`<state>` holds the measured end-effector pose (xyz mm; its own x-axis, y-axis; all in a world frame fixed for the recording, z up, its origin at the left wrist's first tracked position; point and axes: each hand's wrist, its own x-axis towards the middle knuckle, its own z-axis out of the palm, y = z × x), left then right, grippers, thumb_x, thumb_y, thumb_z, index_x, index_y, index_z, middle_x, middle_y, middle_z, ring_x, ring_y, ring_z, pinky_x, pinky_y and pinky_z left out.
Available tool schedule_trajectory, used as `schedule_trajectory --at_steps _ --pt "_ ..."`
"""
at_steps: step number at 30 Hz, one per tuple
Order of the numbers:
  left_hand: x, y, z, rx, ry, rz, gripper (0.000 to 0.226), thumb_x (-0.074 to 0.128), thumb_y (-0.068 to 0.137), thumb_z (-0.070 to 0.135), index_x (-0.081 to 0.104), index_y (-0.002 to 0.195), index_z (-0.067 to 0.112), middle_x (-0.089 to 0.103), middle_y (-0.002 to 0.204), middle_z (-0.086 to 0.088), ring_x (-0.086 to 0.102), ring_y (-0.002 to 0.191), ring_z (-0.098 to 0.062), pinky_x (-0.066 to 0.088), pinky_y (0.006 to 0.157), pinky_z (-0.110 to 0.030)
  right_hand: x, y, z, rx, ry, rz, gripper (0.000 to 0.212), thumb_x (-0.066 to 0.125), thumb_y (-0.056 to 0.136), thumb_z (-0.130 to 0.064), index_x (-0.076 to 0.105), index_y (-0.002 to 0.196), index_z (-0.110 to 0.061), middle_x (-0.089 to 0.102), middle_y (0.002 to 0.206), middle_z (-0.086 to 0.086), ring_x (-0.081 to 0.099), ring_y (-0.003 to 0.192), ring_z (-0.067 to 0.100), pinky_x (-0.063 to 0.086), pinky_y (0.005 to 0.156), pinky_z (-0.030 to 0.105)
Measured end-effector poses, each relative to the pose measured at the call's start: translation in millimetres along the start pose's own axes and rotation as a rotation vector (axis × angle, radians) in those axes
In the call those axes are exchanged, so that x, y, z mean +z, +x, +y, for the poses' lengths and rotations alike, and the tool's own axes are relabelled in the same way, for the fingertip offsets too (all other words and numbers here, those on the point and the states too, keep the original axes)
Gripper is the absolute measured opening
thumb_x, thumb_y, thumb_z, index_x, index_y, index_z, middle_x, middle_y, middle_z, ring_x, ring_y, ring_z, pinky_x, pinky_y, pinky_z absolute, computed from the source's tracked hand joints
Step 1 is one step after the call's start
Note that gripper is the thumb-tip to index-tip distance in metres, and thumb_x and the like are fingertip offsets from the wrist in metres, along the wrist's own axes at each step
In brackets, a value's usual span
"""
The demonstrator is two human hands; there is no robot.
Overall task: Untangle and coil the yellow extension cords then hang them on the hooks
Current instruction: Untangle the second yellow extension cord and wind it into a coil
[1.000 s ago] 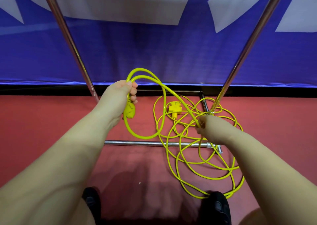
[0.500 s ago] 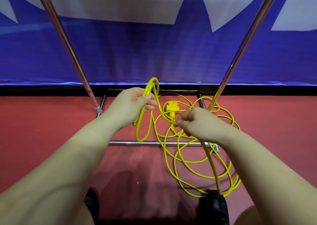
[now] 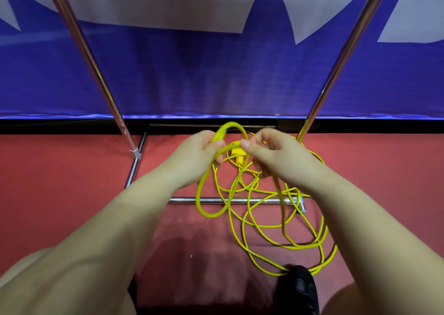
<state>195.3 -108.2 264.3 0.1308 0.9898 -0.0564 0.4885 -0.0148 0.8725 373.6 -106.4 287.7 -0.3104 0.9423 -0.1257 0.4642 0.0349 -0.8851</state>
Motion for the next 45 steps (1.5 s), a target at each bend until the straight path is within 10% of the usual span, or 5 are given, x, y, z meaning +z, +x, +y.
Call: schedule_trajectory --at_steps 6,15,28,39,45 --pt "-33 15 -17 -0.183 -0.465 0.218 0.032 0.036 0.1 0.019 0.05 0.071 0.014 0.054 0.047 0.006 0.047 0.055 -0.022 0.035 0.062 -0.032 -13 -5 8 0.009 -0.028 -0.063 0.015 0.059 0.088 -0.029 0.053 0.078 -0.019 0.061 0.061 -0.001 0.056 0.057 0.012 0.046 0.062 0.026" --pt "-20 -5 0 -0.284 -0.291 -0.347 0.022 0.039 0.093 0.0 0.053 0.078 0.007 0.068 0.06 -0.006 0.065 0.058 -0.023 0.049 0.05 -0.02 -32 -5 6 -0.18 0.115 0.299 0.013 0.059 0.091 -0.018 0.058 0.081 -0.027 0.054 0.066 -0.012 0.045 0.056 0.001 0.036 0.055 0.018" --pt "4 -13 9 -0.337 -0.316 -0.47 0.022 0.041 0.097 0.01 0.057 0.082 0.006 0.07 0.061 -0.004 0.064 0.049 -0.01 0.049 0.044 -0.017 -4 -10 9 -0.122 -0.414 -0.116 0.011 0.07 0.081 -0.029 0.068 0.086 -0.019 0.062 0.075 -0.003 0.057 0.074 0.016 0.044 0.07 0.028" --pt "-9 3 -8 -0.18 -0.275 -0.097 0.029 0.036 0.1 0.015 0.053 0.076 0.013 0.048 0.055 0.006 0.044 0.043 -0.004 0.038 0.052 -0.022 -15 -6 18 0.301 -0.516 -0.19 0.047 0.038 0.09 -0.059 0.057 0.083 -0.017 0.068 0.094 0.005 0.059 0.093 0.023 0.043 0.083 0.031" --pt "-21 6 -11 -0.227 -0.143 -0.004 0.028 0.037 0.1 0.016 0.052 0.077 0.013 0.061 0.065 -0.001 0.059 0.049 -0.008 0.048 0.053 -0.019 -27 -1 19 -0.014 -0.053 0.248 0.014 0.06 0.089 -0.028 0.058 0.077 -0.021 0.06 0.062 -0.004 0.051 0.053 0.005 0.041 0.059 0.021"
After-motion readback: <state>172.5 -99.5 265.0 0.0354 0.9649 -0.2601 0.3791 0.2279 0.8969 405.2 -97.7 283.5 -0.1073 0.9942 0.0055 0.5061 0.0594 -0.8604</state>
